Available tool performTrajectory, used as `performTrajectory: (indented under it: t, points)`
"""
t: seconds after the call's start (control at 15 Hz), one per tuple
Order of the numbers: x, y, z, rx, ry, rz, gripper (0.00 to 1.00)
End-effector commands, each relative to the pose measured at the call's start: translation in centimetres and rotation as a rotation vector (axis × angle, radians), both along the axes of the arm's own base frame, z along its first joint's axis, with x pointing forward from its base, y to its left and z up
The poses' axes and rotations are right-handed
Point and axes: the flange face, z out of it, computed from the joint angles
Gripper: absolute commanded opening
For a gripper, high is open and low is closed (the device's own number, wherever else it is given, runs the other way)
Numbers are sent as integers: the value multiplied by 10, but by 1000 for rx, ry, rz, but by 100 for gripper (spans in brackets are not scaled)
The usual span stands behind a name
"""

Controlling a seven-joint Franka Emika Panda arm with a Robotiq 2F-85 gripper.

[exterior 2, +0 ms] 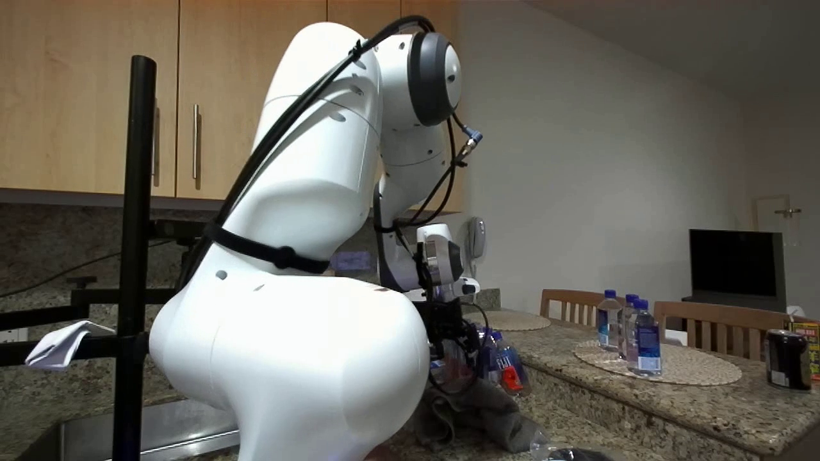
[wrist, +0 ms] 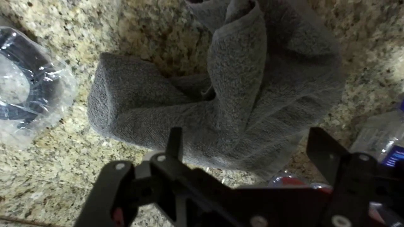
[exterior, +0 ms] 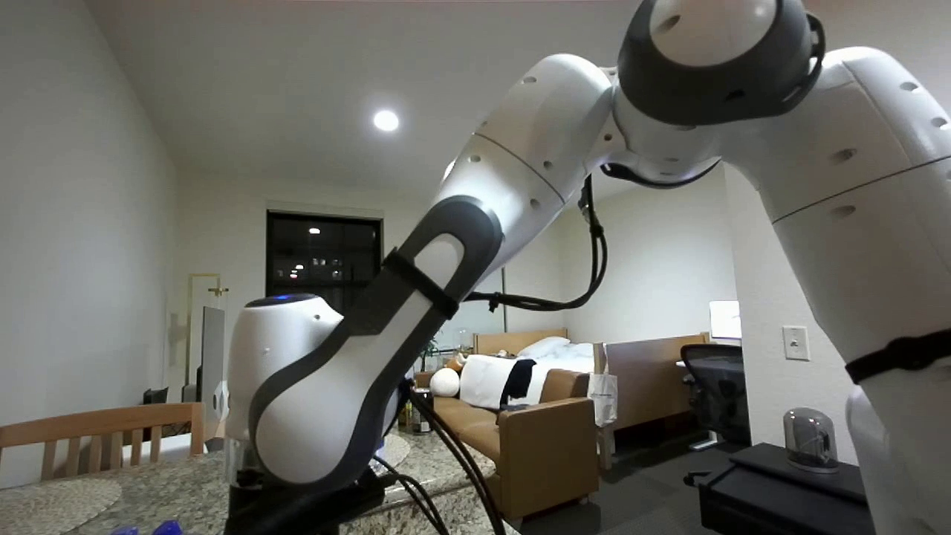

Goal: Move the grey towel to the right.

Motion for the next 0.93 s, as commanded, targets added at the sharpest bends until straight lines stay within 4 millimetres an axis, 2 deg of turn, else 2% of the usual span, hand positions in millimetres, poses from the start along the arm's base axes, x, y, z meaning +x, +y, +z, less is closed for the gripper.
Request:
performTrajectory:
  t: [0.0, 0.27, 0.47, 0.67, 0.87]
  points:
    - [16, 2, -28, -113, 32, -97, 100]
    - [21, -1, -61, -156, 148, -169, 100]
    - [21, 4, -83, -69, 221, -167, 100]
    - [22, 13, -92, 33, 257, -182, 100]
    - [28, 16, -91, 114, 218, -200, 100]
